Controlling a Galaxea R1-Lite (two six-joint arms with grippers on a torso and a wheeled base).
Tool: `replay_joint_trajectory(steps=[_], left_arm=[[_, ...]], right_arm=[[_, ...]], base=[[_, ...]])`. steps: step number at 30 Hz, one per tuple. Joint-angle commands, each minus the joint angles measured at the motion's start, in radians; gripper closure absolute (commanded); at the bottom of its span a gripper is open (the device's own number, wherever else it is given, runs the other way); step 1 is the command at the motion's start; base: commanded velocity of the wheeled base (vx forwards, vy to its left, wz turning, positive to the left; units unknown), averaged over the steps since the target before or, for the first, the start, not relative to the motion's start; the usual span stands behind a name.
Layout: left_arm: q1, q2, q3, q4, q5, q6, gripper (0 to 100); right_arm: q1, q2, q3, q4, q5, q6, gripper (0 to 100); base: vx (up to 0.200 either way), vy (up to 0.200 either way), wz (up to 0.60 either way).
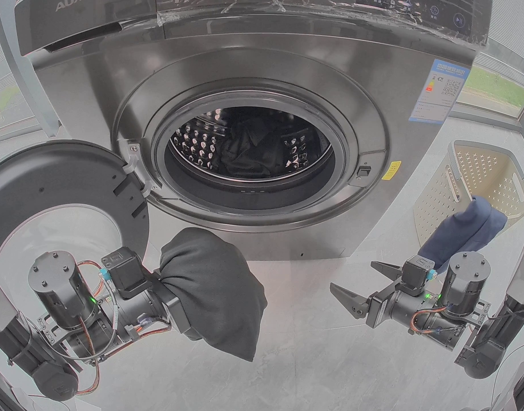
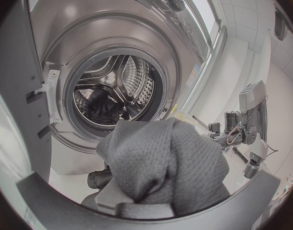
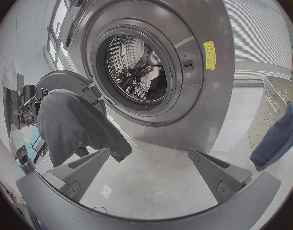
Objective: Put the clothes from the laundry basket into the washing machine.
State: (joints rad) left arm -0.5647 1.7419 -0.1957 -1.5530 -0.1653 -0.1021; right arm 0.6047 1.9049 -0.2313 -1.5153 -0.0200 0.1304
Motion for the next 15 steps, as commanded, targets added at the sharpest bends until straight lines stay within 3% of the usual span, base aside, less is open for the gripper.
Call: replay_joint_trajectory(steps=[1,4,15], left_arm=[[0.000,0.004,0.001,-0.001,0.000,-0.001,100],[-0.004,0.004,-0.001,-0.001,0.000,-0.001,100],[-0.034,0.002,-0.008,-0.002,0.001,-0.001,100]], right_arm=[[0.007,0.003,0.001,0.000,0.000,0.000,0],[0.014,0.002,0.006,0.001,0.000,0.006,0],[0.044,-0.012,0.040,0.001,0.006,0.011,0]], base=[[0.200,0.000,0.00],[0.200,0.000,0.00],[0.000,0.000,0.00]])
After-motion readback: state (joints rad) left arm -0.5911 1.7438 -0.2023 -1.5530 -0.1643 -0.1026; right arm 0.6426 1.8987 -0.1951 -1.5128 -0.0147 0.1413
